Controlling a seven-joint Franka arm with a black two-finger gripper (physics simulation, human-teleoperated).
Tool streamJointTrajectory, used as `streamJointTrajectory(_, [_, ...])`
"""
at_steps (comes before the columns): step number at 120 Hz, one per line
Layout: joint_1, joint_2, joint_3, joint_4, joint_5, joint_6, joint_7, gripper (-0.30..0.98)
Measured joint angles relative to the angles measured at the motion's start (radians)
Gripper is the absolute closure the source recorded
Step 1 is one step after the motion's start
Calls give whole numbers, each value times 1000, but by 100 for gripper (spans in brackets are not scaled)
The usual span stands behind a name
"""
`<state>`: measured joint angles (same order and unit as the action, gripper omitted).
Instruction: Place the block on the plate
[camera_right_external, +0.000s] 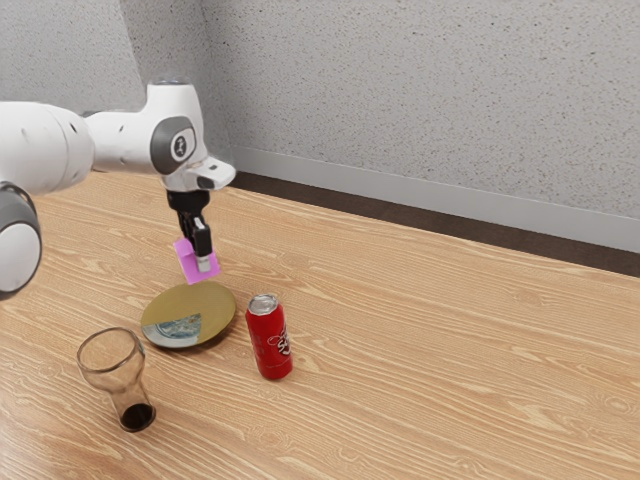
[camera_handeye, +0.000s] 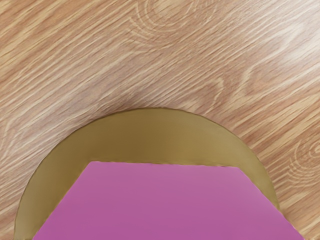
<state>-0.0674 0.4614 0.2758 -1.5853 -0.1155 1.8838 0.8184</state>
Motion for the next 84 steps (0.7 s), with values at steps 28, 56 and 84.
streamJointTrajectory(28, [15, -32, 0, -95, -15, 44, 25, 34])
streamJointTrajectory(56, [36, -32, 0, -163, -38, 83, 41, 34])
streamJointTrajectory(84, [43, -25, -1, -183, -43, 111, 52, 30])
